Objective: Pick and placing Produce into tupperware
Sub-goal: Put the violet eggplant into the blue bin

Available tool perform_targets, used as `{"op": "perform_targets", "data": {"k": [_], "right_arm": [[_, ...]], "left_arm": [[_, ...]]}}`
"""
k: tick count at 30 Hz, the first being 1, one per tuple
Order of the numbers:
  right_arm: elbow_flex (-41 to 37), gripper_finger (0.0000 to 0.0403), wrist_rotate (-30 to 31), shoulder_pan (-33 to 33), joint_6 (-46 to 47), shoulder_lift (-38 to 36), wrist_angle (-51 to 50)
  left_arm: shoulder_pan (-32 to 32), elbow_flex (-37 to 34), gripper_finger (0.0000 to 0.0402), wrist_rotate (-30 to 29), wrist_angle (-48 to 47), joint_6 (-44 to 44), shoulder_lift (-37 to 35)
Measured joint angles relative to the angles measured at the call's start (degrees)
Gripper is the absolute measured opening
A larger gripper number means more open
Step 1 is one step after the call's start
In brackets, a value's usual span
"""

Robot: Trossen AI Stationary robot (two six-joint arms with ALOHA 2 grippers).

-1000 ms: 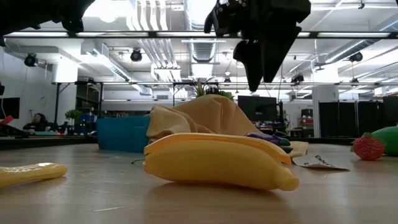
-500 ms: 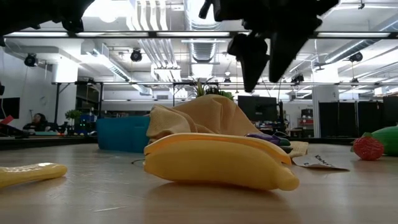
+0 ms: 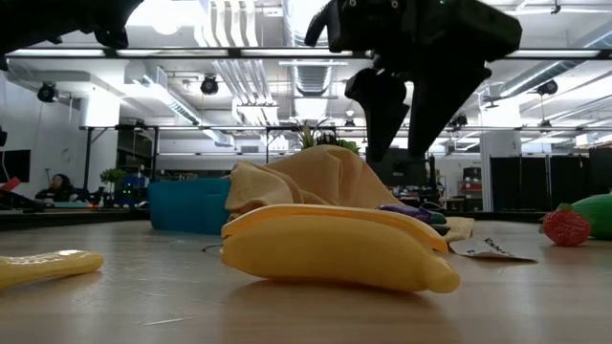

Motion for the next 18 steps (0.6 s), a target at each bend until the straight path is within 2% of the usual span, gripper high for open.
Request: {"op": "perform_targets", "data": {"k": [18], "right_arm": [[-9.22, 0.0331, 0.88, -1.02, 0.9, 0.04, 9.91]], "left_arm": [[0.0, 0.0, 0.0151, 0.0, -0.04, 0.0, 0.04]]}}
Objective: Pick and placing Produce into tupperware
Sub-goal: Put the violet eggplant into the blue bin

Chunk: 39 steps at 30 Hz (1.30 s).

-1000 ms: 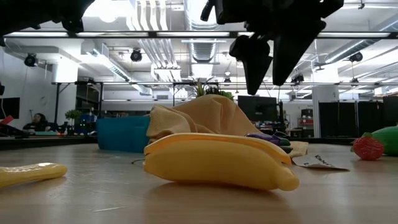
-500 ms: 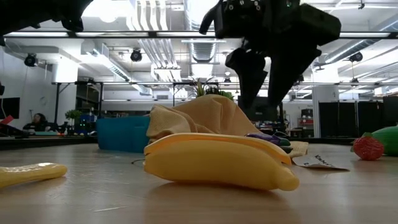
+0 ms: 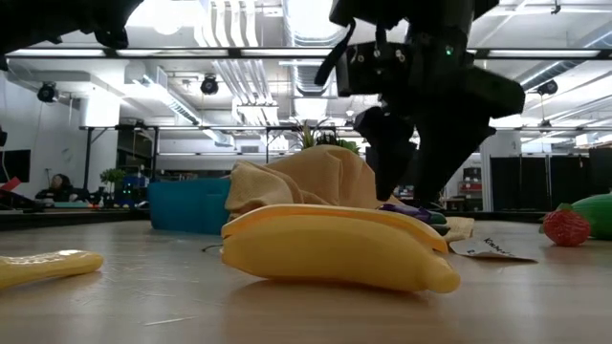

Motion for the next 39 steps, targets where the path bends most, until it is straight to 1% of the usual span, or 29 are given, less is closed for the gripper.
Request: {"op": "perform_targets", "data": {"k": [4, 14, 20, 32, 36, 39], "right_arm": [[-1.81, 0.0331, -0.03, -0.36, 0.0, 0.0, 3.67], [-3.32, 0.0331, -0.01, -0.86, -0.13, 0.0, 6.22], [-5.95, 0.0331, -0.02, -0.86, 1.16, 0.0, 9.37], [-5.93, 0.0331, -0.01, -0.85, 1.68, 0.0, 9.24], [-6.14, 0.0324, 0.01, -0.84, 1.66, 0.0, 9.24], [-6.37, 0.0311, 0.01, -0.84, 1.66, 0.13, 9.1]], "left_arm": [[0.01, 0.0, 0.0151, 0.02, 0.0, 0.0, -0.02], [0.01, 0.0, 0.0151, 0.02, -0.04, 0.0, -0.04], [0.0, 0.0, 0.0151, 0.02, -0.02, 0.0, 0.0], [0.0, 0.0, 0.0151, 0.02, -0.04, 0.0, 0.0], [0.0, 0.0, 0.0151, 0.01, -0.07, -0.01, 0.0], [0.0, 0.0, 0.0151, 0.0, -0.07, 0.0, 0.0]]}}
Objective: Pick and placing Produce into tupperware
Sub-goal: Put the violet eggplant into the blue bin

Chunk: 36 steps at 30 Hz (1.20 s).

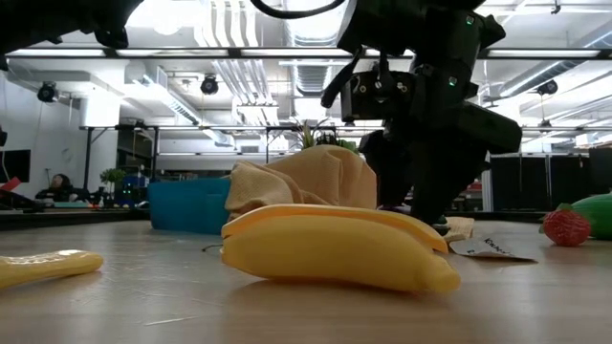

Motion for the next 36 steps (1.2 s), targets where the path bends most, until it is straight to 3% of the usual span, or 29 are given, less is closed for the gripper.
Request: {"op": "perform_targets", "data": {"k": [13, 36], "right_arm": [[-0.91, 0.0218, 0.03, -0.34, -0.83, 0.01, 0.19], [-1.07, 0.0133, 0.02, -0.43, -1.01, 0.05, 0.13]], "left_arm": [[0.0, 0.0, 0.0151, 0.02, 0.0, 0.0, -0.04], [0.0, 0.0, 0.0151, 0.0, 0.0, 0.0, 0.02]]}}
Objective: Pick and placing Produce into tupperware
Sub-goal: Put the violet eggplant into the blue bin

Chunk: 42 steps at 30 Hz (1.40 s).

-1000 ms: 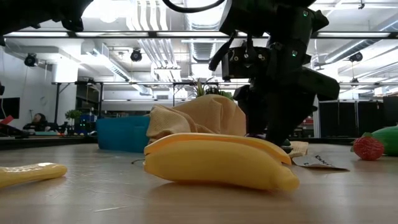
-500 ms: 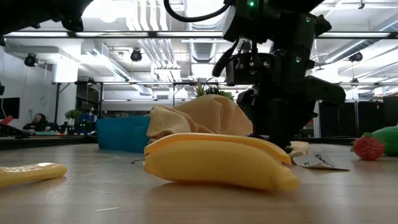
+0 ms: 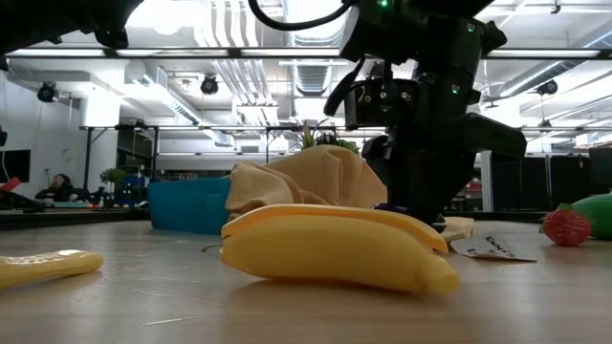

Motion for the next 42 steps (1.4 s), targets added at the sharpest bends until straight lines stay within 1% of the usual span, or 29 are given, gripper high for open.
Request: {"op": "perform_targets", "data": {"k": [6, 13, 20, 28, 31, 42], "right_arm": [[0.02, 0.0141, 0.0, 0.0, 0.0, 0.0, -0.02], [0.04, 0.0131, 0.0, -0.04, -0.19, -0.26, -0.21], [0.09, 0.0135, 0.11, -0.2, 0.2, -1.54, 0.05], [3.26, 0.013, 4.7, -0.22, -0.89, -2.2, 1.08], [3.72, 0.0131, 7.35, -0.36, -1.57, -2.57, 4.84], [3.15, 0.0132, 6.72, -4.13, -3.57, -2.97, 24.64]], "left_arm": [[0.02, 0.0, 0.0151, 0.01, 0.0, -0.01, -0.02], [0.0, 0.0, 0.0151, 0.01, 0.0, 0.0, 0.0], [0.01, 0.0, 0.0151, 0.02, 0.01, 0.0, -0.02], [0.0, 0.0, 0.0151, 0.0, 0.0, 0.0, -0.07], [0.0, 0.0, 0.0151, 0.02, -0.02, 0.0, -0.01], [0.0, 0.0, 0.0151, 0.01, -0.32, -0.02, -0.02]]}}
